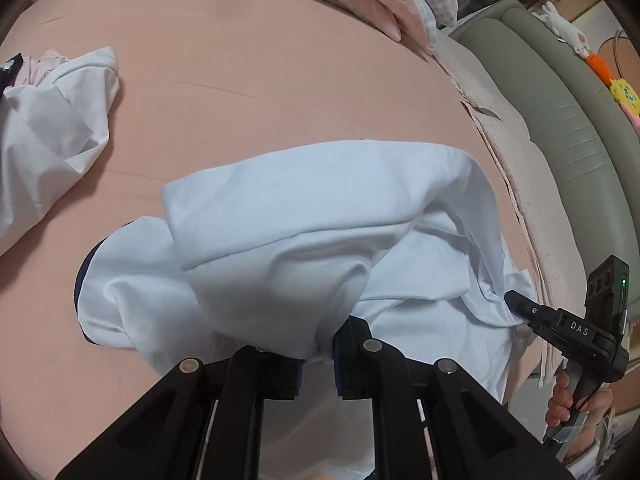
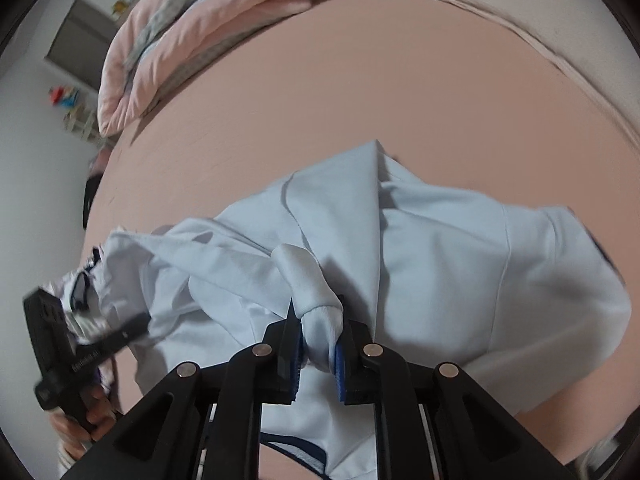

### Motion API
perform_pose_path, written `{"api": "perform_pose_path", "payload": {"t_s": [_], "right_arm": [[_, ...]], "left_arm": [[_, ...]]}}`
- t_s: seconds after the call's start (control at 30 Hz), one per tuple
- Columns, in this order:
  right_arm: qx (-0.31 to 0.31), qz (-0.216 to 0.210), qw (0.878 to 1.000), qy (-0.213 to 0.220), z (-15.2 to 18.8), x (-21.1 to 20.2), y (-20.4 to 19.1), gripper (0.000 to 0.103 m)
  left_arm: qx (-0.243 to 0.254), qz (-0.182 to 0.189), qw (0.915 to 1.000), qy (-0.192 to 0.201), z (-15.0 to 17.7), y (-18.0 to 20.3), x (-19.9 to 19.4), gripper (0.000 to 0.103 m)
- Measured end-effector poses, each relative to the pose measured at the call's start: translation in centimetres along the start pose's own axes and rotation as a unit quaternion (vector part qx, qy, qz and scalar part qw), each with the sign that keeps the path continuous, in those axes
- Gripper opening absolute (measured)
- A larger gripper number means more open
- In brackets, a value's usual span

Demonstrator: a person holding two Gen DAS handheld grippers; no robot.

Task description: Fold clothes

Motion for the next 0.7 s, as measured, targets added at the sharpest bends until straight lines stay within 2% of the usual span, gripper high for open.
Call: {"api": "perform_pose_path", "payload": {"t_s": [0.07,0.1,0.13,0.2,0.27,0.4,0.5,0.57,0.7], "right_arm": [[0.002,0.004,1.0,0.002,0.4,0.0,-0.4,0.013],[0.002,0.006,1.0,0.003,0.7,0.0,-0.6,0.013],[0.003,0.008,1.0,0.004,0.9,0.0,-0.8,0.015],[0.006,0.013,1.0,0.005,1.3,-0.1,-1.2,0.02],[0.013,0.02,1.0,0.004,1.5,-0.4,-1.5,0.027],[0.037,0.042,0.998,0.018,2.3,-2.6,-0.6,0.027],[0.061,0.043,0.997,0.032,2.3,-3.7,-0.5,0.027],[0.056,0.055,0.996,0.032,1.7,-3.8,-0.9,0.027],[0.04,0.082,0.995,0.03,0.5,-4.0,-1.7,0.028]], "left_arm": [[-0.004,-0.002,1.0,-0.009,0.1,-0.3,0.0,0.018],[-0.005,-0.009,0.9999,-0.013,0.2,-0.4,0.0,0.027],[-0.002,-0.024,0.9995,-0.019,0.2,-0.4,0.0,0.042],[0.008,-0.048,0.9986,-0.023,0.3,-0.3,-0.3,0.051],[0.018,-0.066,0.9974,-0.024,0.4,-0.2,-0.7,0.051],[0.001,-0.074,0.9966,-0.036,0.3,-0.6,-2.1,0.051],[-0.032,-0.065,0.9969,-0.032,-0.3,-1.6,-3.2,0.051],[-0.046,-0.07,0.9963,-0.023,-1.1,-2.1,-3.8,0.052],[-0.031,-0.113,0.9931,-0.007,-3.0,-2.1,-4.3,0.052]]}}
Point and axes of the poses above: each gripper's, at about its wrist camera, not at the fingertips, and x roughly the way its jaws point, y to its right, z to its underside, the point moved 3 cm from there along x, roughly the way its jaws point, and after that the axes turned 7 degrees about -z, right-handed, at the moved point
